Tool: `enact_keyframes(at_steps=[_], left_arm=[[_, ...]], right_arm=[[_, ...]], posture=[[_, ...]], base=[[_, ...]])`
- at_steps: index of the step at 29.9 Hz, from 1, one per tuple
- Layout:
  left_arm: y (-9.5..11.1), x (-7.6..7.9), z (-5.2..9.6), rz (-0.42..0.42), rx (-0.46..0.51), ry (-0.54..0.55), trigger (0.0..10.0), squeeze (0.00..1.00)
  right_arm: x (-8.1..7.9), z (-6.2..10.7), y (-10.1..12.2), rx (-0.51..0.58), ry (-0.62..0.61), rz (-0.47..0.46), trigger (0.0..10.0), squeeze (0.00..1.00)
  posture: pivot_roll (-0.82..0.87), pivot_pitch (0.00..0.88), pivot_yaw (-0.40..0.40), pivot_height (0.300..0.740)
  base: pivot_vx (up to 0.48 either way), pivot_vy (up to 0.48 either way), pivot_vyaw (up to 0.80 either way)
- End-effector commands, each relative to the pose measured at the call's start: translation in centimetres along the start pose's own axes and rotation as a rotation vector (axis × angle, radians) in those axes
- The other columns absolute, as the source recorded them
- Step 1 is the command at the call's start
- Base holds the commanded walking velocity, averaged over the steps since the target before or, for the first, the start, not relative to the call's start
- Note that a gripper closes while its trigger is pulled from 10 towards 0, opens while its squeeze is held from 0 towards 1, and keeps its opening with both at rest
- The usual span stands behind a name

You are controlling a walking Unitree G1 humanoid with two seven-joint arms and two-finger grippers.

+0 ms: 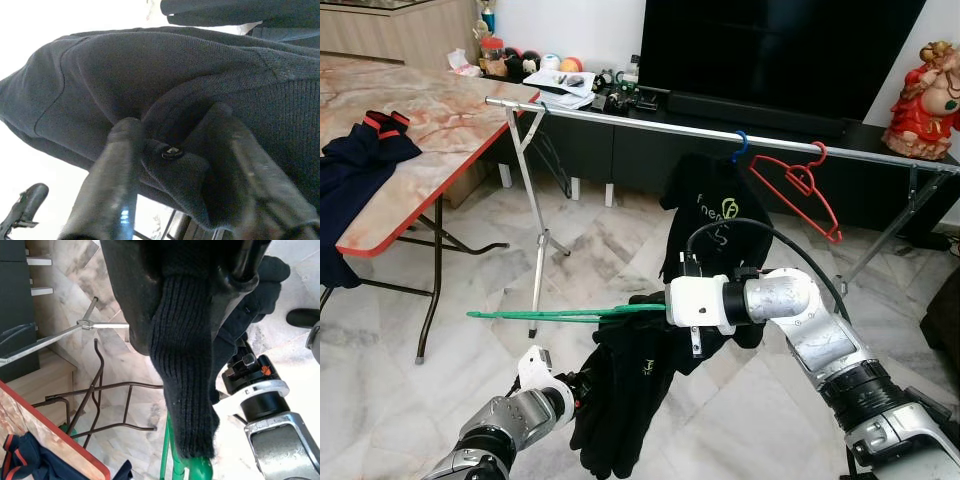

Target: Hang hanger

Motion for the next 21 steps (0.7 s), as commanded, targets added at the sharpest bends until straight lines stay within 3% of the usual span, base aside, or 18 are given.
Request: enact_keyframes(at_steps=[1, 21], left_arm=[[-0.5, 0.47, -0.21, 0.007, -0.028, -0.015, 0.0, 0.0], [-0.96, 0.75, -0.32, -0.041, -0.055, -0.029, 0.0, 0.0]], right_arm=[[0.22, 0.05, 1.41, 0.035, -0.008, 0.044, 0.0, 0.0], [0.99, -0.14, 1.83, 0.035, -0.037, 0.048, 0.0, 0.0]], posture=[[0.09, 0.034, -0.091, 0.74], [0.09, 0.035, -0.094, 0.74]], base=[[0.0, 0.0, 0.0], [0.0, 0.0, 0.0]])
Point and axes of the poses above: a point about 5 cm out from each wrist's last joint towards the gripper, its own z axis pointing back from the gripper into the wrist, its own y axis along the axis of the wrist's last joint, x = y × z, the point moved 2 cm from there along -z, pointing out of the wrist towards the gripper, and after that the axes turned 15 degrees about -z, right-handed, at the moved point
